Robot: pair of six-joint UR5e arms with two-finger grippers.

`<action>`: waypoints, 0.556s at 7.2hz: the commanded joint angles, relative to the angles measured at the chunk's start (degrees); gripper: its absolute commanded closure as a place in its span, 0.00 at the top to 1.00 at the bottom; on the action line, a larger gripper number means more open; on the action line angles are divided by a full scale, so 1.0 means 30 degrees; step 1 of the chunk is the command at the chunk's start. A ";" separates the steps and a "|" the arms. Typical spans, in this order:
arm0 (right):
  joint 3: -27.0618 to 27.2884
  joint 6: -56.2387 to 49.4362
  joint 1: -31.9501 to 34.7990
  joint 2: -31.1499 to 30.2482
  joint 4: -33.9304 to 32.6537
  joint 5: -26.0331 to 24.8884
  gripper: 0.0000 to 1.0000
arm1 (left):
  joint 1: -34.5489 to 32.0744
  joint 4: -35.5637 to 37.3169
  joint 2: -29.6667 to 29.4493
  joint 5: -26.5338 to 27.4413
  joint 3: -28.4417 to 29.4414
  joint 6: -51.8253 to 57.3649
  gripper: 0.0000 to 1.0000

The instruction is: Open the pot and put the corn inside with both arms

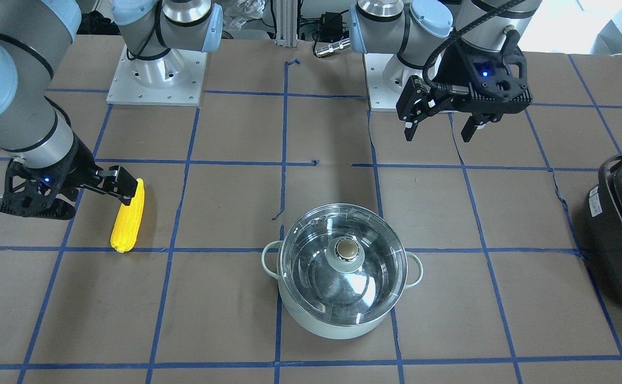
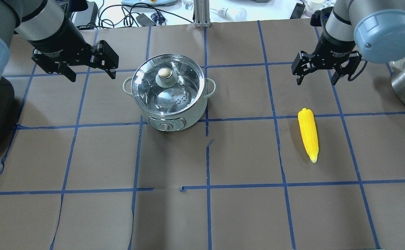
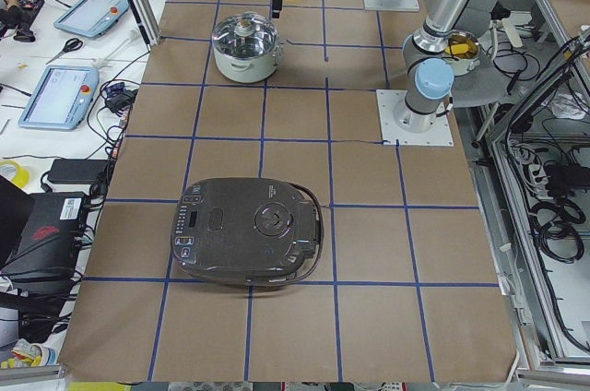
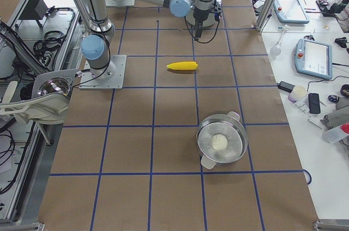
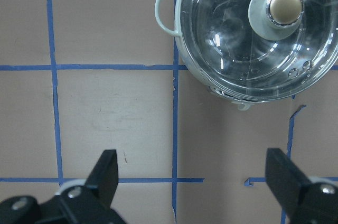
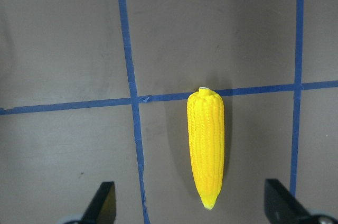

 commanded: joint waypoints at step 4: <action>0.4306 -0.0891 -0.0347 0.1014 -0.4027 -0.1426 1.00 | 0.0012 0.0000 -0.0004 0.0007 0.0008 0.0004 1.00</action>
